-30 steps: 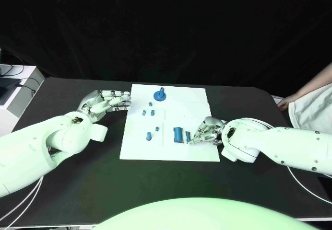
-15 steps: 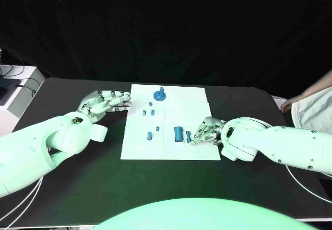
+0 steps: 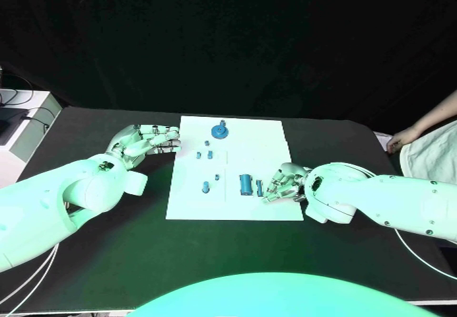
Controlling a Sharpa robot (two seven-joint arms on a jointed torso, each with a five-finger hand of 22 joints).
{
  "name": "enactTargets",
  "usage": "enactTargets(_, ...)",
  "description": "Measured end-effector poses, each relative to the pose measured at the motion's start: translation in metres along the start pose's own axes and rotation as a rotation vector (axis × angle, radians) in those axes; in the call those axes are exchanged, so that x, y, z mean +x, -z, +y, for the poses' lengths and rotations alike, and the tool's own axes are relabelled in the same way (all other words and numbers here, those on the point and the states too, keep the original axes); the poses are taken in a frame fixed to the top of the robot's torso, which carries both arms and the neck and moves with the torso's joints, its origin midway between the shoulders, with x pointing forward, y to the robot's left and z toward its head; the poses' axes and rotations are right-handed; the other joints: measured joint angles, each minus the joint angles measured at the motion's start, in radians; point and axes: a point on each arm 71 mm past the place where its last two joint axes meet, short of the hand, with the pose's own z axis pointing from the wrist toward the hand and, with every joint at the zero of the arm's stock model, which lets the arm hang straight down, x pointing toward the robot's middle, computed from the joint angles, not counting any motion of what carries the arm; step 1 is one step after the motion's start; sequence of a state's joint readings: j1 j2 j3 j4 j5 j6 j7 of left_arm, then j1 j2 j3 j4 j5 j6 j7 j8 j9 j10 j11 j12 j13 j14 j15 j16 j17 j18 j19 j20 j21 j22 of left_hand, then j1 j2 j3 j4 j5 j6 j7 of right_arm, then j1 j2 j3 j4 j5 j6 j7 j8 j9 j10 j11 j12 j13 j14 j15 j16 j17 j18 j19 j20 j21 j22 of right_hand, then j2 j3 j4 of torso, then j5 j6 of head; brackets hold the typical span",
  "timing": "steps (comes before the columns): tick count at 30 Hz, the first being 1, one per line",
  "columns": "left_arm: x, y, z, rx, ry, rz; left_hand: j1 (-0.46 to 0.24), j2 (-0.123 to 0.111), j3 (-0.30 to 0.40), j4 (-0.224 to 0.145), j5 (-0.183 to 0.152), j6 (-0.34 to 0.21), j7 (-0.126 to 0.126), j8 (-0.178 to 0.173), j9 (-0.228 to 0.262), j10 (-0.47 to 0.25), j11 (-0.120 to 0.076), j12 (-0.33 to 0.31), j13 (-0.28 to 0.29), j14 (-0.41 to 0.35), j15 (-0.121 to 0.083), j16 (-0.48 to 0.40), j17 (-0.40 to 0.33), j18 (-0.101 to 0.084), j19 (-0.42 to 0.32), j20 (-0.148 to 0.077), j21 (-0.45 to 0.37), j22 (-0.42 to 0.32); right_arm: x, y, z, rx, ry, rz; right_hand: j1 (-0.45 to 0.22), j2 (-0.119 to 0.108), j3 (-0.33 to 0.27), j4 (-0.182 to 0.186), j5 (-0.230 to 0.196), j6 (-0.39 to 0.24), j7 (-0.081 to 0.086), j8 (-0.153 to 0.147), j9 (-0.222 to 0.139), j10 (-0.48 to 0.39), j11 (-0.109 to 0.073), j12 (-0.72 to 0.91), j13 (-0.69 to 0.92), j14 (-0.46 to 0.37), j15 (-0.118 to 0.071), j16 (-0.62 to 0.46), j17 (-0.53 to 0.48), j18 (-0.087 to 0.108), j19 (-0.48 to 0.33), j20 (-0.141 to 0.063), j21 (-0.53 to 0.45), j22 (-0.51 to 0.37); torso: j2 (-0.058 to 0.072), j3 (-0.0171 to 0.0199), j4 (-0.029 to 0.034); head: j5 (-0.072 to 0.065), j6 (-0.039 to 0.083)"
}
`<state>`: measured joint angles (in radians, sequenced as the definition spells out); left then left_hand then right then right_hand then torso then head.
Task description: Assemble the parts on the task board
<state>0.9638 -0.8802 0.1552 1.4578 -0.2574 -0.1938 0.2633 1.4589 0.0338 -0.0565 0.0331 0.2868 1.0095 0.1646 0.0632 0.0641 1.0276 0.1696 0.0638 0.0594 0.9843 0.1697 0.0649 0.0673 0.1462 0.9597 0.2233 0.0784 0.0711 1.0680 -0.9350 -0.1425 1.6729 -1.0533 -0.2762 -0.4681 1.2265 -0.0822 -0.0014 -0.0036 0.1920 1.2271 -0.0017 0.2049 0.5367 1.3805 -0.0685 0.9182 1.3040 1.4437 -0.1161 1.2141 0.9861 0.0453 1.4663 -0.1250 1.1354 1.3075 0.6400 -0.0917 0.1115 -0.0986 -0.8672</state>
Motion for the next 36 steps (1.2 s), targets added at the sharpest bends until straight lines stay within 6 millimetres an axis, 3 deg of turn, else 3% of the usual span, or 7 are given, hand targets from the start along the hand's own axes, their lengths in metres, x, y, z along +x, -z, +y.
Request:
enactTargets(6, 0.000, 0.000, 0.000, 0.000, 0.000, 0.000, 0.000, 0.000, 0.000, 0.000, 0.000, 0.000, 0.000, 0.000, 0.000, 0.000, 0.000, 0.000, 0.000, 0.000, 0.000, 0.000, 0.000, 0.000, 0.000, 0.000, 0.000, 0.000, -0.003, 0.005, -0.004, -0.010, -0.015, -0.012, -0.001, -0.014, 0.003, 0.018, 0.026, -0.003, 0.003, 0.000, -0.003, 0.000, 0.000, -0.011, -0.002, 0.000, 0.000, 0.000, -0.003, 0.000, 0.000, 0.000, -0.006, 0.000, 0.000, 0.0002, 0.0000, 0.000, 0.002)
enactTargets(13, 0.001, -0.001, 0.001, 0.002, 0.002, 0.000, 0.000, 0.000, 0.000, 0.000, 0.000, 0.006, -0.006, 0.000, 0.000, 0.009, -0.009, 0.000, 0.000, 0.000, 0.000, 0.000, 0.000, 0.000, -0.004, 0.004, -0.002, 0.000, -0.012, 0.007, -0.006, -0.083, -0.120, -0.060, 0.000, -0.013, -0.001, 0.019, 0.067, -0.033, 0.033, -0.045, -0.027, -0.024, 0.024, -0.041, -0.015, -0.004, 0.004, -0.021, -0.025, 0.000, 0.000, 0.000, -0.059, 0.000, -0.002, 0.0003, -0.0022, -0.003, 0.013)
enactTargets(16, 0.000, -0.003, 0.001, 0.006, 0.006, -0.007, 0.000, 0.000, 0.000, 0.000, 0.000, 0.013, -0.008, 0.000, 0.000, 0.029, -0.015, 0.000, 0.000, 0.011, -0.011, 0.000, 0.000, 0.000, -0.004, 0.004, -0.004, 0.000, -0.020, 0.005, -0.005, -0.148, -0.196, -0.098, 0.021, 0.014, -0.019, 0.001, 0.083, -0.039, 0.039, -0.062, -0.037, -0.048, 0.030, -0.076, -0.032, -0.011, 0.011, -0.043, -0.047, 0.000, -0.003, 0.003, -0.118, 0.000, -0.003, 0.0014, -0.0035, -0.005, 0.023)
enactTargets(22, -0.007, -0.008, 0.005, 0.018, 0.018, -0.041, 0.000, 0.000, 0.009, 0.009, 0.000, 0.022, -0.017, 0.000, 0.000, 0.050, -0.021, 0.000, 0.000, 0.026, -0.014, 0.000, 0.000, 0.000, -0.007, 0.000, -0.004, 0.000, -0.051, -0.010, -0.008, -0.265, -0.368, -0.223, 0.058, 0.067, -0.041, -0.066, 0.095, -0.078, 0.070, -0.114, -0.074, -0.141, 0.050, -0.304, -0.181, -0.051, 0.033, -0.242, -0.220, 0.036, -0.079, 0.030, -0.497, -0.006, -0.017, 0.0027, -0.0100, -0.003, 0.054)
enactTargets(27, -0.014, -0.015, 0.009, 0.030, 0.027, -0.079, 0.000, 0.000, 0.018, 0.018, 0.000, 0.022, -0.018, 0.000, 0.000, 0.063, -0.027, 0.000, 0.000, 0.033, -0.018, 0.000, 0.000, -0.001, -0.012, -0.004, -0.004, 0.000, -0.078, -0.027, -0.011, -0.325, -0.493, -0.342, 0.077, 0.097, -0.048, -0.101, 0.100, -0.137, 0.110, -0.133, -0.197, -0.177, 0.073, -0.467, -0.412, -0.075, 0.058, -0.493, -0.341, 0.040, -0.155, 0.059, -0.873, -0.210, -0.035, 0.0042, -0.0169, 0.002, 0.084)
enactTargets(32, -0.023, -0.023, 0.014, 0.038, 0.039, -0.129, 0.000, 0.000, 0.018, 0.018, 0.000, 0.008, -0.027, 0.000, 0.000, 0.054, -0.018, 0.000, 0.000, -0.002, -0.003, 0.000, -0.003, -0.016, -0.038, 0.000, -0.009, -0.003, -0.100, -0.045, -0.015, -0.358, -0.592, -0.447, 0.087, 0.116, -0.036, -0.123, 0.101, -0.171, 0.126, -0.140, -0.306, -0.213, 0.105, -0.639, -0.668, -0.150, 0.099, -0.710, -0.427, 0.035, -0.236, 0.095, -1.014, -0.348, -0.050, 0.0077, -0.0223, 0.007, 0.112)
enactTargets(36, -0.030, -0.028, 0.017, 0.040, 0.046, -0.165, -0.007, -0.007, 0.008, 0.019, 0.000, -0.066, -0.036, 0.000, -0.005, 0.008, 0.002, 0.000, 0.000, -0.140, 0.016, -0.008, -0.011, -0.039, -0.112, 0.014, -0.015, -0.007, -0.109, -0.054, -0.016, -0.373, -0.636, -0.495, 0.092, 0.122, -0.011, -0.139, 0.090, -0.190, 0.136, -0.140, -0.367, -0.197, 0.143, -0.803, -0.943, -0.234, 0.145, -0.898, -0.544, 0.015, -0.374, 0.147, -1.068, -0.431, -0.059, 0.0107, -0.0253, 0.009, 0.129)
